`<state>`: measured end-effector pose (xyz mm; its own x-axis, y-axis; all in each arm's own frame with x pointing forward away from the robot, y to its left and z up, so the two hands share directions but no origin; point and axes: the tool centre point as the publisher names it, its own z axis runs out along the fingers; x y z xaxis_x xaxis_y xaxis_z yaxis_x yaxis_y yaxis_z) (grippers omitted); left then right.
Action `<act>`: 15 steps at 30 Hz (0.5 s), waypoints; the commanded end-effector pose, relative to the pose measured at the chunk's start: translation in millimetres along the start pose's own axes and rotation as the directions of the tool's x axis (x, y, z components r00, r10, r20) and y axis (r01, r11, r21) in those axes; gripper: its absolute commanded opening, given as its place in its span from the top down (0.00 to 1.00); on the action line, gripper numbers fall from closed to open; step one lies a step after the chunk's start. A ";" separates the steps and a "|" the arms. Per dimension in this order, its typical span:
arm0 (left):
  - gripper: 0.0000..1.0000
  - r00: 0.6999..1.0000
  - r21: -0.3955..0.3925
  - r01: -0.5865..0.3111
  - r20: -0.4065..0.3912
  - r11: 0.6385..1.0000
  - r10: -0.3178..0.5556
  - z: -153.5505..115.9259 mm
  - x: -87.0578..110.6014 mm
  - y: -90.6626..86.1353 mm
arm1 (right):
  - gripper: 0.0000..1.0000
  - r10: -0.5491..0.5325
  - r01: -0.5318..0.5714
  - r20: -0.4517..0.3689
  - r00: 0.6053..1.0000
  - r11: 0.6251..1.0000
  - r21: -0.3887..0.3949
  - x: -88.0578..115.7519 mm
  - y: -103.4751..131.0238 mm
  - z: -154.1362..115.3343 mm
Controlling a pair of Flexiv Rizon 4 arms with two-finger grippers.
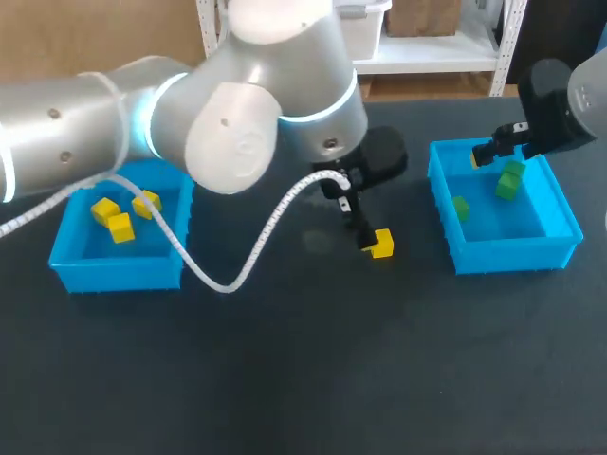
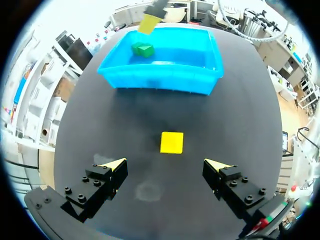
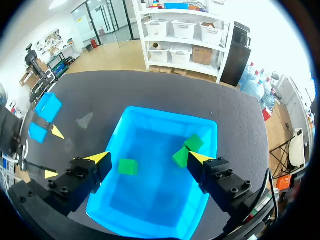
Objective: Put the green cubes in the right bin and the yellow cubes in the left bin.
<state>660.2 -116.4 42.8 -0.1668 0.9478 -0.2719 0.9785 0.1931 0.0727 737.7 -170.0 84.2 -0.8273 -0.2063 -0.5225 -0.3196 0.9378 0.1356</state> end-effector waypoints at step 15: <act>0.00 0.996 0.027 -0.065 -0.064 0.998 0.066 37.7 -18.9 -10.7 | 0.00 0.001 -0.001 0.003 1.000 1.000 0.004 1.2 0.6 -0.6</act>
<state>651.5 -142.6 15.7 -0.1126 0.9710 -0.2110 0.9890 0.1301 0.0708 737.7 -170.0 84.2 -0.8273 -0.2063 -0.5225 -0.3196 0.9378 0.1356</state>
